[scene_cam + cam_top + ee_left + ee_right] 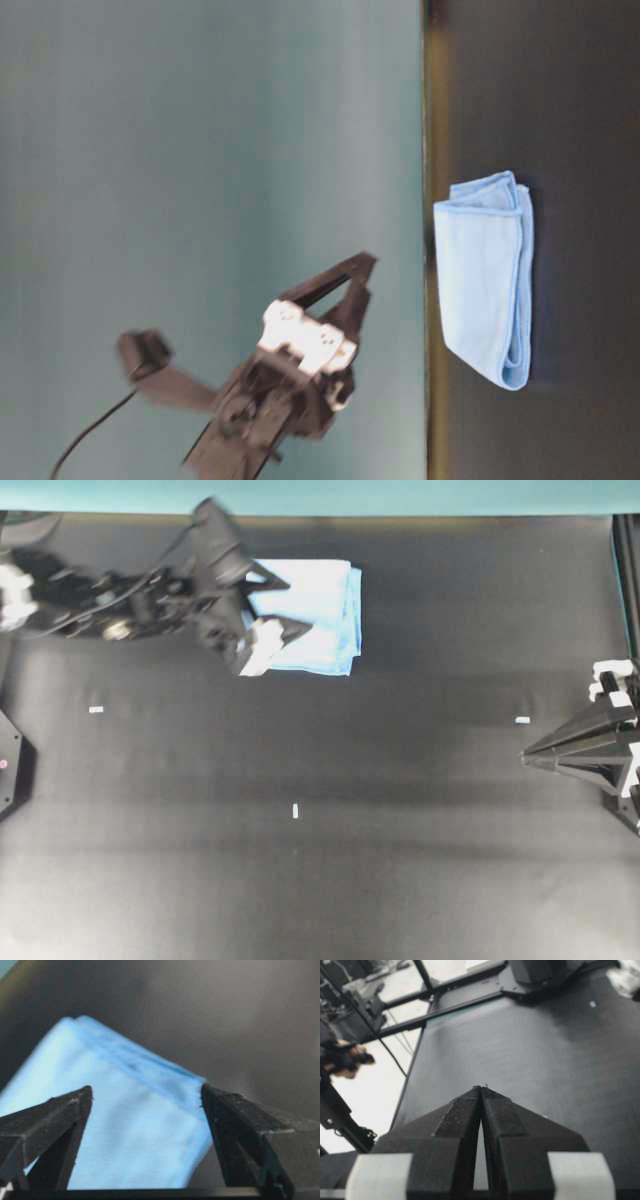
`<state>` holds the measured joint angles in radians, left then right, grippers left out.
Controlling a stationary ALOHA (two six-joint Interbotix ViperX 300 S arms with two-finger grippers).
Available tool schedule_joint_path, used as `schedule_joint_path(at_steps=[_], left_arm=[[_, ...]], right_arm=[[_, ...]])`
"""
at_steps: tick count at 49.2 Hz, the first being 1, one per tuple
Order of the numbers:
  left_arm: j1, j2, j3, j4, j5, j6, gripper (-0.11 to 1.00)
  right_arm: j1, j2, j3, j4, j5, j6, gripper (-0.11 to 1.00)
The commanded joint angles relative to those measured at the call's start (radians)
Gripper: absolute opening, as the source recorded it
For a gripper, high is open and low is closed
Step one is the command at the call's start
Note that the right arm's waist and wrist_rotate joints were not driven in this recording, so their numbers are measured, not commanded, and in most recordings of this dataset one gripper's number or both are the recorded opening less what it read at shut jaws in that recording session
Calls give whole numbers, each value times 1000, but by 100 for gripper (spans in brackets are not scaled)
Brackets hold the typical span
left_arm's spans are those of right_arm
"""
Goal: Push a blue cloth with the left arm to wipe the desk.
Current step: 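Reach the left gripper forward and grasp the folded blue cloth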
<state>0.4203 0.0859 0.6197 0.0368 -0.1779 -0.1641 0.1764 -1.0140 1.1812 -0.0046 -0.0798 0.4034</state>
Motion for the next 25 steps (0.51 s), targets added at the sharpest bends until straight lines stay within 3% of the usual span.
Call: schedule_joint_path(at_steps=[1, 15, 25], left_arm=[[26, 61, -60, 3, 17, -2, 83], [52, 236, -166, 5, 71, 25, 83], [52, 272, -190, 5, 135, 37, 83]], right_arm=[[0, 0, -21, -2, -12, 0, 0], [2, -14, -21, -2, -6, 2, 0], [2, -32, -15, -2, -5, 0, 0]])
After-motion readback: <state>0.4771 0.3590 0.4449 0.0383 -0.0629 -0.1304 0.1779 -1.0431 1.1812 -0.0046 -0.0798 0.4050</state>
